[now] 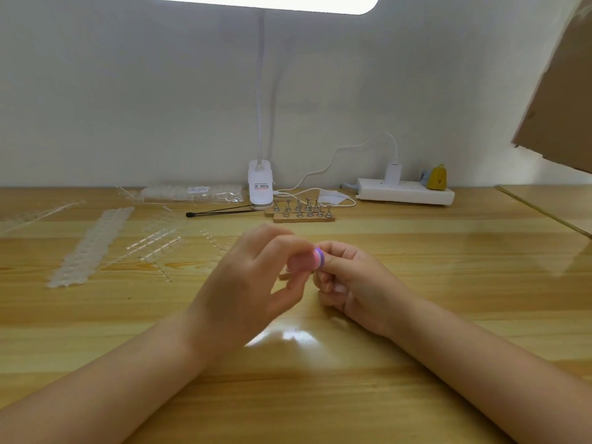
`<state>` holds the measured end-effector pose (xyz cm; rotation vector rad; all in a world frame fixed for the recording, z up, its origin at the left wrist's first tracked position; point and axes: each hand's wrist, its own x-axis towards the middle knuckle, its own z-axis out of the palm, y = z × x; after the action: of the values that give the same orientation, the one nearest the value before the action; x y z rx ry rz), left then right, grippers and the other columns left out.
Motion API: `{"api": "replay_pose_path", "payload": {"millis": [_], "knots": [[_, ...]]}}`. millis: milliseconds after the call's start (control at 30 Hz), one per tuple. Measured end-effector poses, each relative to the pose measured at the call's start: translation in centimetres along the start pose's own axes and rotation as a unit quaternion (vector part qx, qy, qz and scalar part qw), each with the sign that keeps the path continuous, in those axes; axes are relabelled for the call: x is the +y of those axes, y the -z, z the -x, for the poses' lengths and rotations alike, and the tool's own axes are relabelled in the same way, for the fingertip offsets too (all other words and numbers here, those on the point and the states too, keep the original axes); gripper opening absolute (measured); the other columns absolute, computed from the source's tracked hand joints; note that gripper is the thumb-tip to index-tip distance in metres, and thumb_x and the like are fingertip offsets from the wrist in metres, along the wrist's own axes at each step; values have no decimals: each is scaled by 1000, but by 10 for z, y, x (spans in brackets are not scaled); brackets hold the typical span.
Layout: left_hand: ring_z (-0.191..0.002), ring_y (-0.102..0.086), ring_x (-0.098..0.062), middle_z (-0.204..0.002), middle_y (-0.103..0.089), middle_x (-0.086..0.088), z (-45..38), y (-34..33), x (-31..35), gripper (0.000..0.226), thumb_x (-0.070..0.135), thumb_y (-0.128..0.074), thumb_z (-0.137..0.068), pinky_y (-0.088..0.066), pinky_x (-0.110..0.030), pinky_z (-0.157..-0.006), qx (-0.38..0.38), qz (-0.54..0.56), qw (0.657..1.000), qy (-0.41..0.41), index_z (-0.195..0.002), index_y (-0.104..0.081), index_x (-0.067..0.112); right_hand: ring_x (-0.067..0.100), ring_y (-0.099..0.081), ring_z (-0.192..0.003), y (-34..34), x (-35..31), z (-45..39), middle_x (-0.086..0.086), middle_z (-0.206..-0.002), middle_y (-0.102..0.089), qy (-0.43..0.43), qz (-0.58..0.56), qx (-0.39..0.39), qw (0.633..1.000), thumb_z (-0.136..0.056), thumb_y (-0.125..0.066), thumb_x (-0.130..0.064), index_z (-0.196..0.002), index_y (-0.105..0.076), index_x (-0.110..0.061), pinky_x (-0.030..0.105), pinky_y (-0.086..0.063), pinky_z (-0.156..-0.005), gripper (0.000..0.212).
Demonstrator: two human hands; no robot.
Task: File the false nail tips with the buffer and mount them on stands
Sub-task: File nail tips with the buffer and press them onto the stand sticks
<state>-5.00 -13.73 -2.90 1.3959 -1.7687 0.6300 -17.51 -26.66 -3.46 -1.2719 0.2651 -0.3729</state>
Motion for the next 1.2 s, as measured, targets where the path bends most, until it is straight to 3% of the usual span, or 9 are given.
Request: {"api": "replay_pose_path", "payload": {"millis": [100, 200, 333, 500, 633, 800, 933, 1067, 1200], "knots": [[-82, -61, -20, -90, -63, -5, 6, -1, -3, 19, 9, -66, -83, -52, -37, -76, -36, -32, 999, 14, -102, -66, 4, 6, -39, -48, 0, 0, 0, -3, -57, -48, -4, -1, -5, 1000, -85, -59, -15, -81, -61, -11, 15, -27, -41, 6], [-79, -60, -23, -89, -61, -8, 7, 3, -10, 21, 0, -71, -80, -52, -42, -72, -3, -42, 998, 52, -100, -65, 2, 7, -39, -49, 1, 1, -1, -3, -57, -48, -1, -9, 10, 1000, -85, -59, -15, -85, -61, -10, 16, -27, -40, 6], [-83, -59, -19, -94, -60, -4, 2, -1, -1, 23, 10, -65, -86, -50, -33, -78, 7, -19, 1000, 0, -108, -57, 12, 7, -40, -50, 1, 3, -1, -3, -58, -46, 5, 3, -9, 1000, -85, -60, -18, -81, -60, -13, 16, -28, -41, 6], [-78, -61, -21, -89, -62, -6, 7, 3, -8, 22, -2, -72, -78, -53, -40, -72, -22, -52, 997, 42, -99, -67, 2, 7, -39, -51, 2, 2, -1, -3, -60, -43, 5, -9, -18, 1000, -85, -59, -19, -77, -62, -17, 16, -30, -41, 9], [-83, -61, -17, -95, -62, -5, 3, 1, -3, 22, 8, -68, -86, -52, -34, -76, 14, 0, 1000, 16, -107, -62, 8, 8, -39, -53, 2, 3, -1, -3, -62, -44, 11, 2, -31, 999, -86, -59, -21, -84, -59, -16, 17, -30, -42, 5], [-82, -63, -19, -93, -64, -5, 8, 3, -12, 17, 3, -68, -86, -54, -39, -74, -37, 6, 997, 61, -103, -67, 2, 9, -39, -54, 3, 0, 0, -2, -64, -41, 13, -22, -31, 999, -85, -59, -21, -77, -61, -21, 17, -27, -43, 8], [-94, -62, -9, -103, -62, -2, 1, 1, -5, 21, 10, -61, -92, -52, -23, -85, 0, 53, 998, 45, -112, -62, 2, 9, -43, -54, 2, 1, 1, -1, -65, -41, 11, -10, -40, 999, -85, -58, -22, -83, -57, -18, 17, -29, -43, 4], [-91, -63, -18, -100, -64, -7, 7, 1, -7, 19, 8, -62, -91, -54, -38, -81, -49, 17, 996, 77, -108, -64, 1, 10, -41, -55, 2, 0, 2, -1, -65, -40, 11, -23, -46, 999, -85, -57, -20, -81, -59, -19, 17, -28, -44, 5], [-90, -61, -14, -101, -61, -8, 1, 5, -2, 21, 10, -59, -92, -52, -29, -83, 10, 18, 999, 51, -108, -62, -3, 9, -40, -53, 2, 1, 1, -2, -63, -40, 13, -11, -27, 1000, -84, -58, -21, -83, -58, -16, 17, -26, -42, 5]]}}
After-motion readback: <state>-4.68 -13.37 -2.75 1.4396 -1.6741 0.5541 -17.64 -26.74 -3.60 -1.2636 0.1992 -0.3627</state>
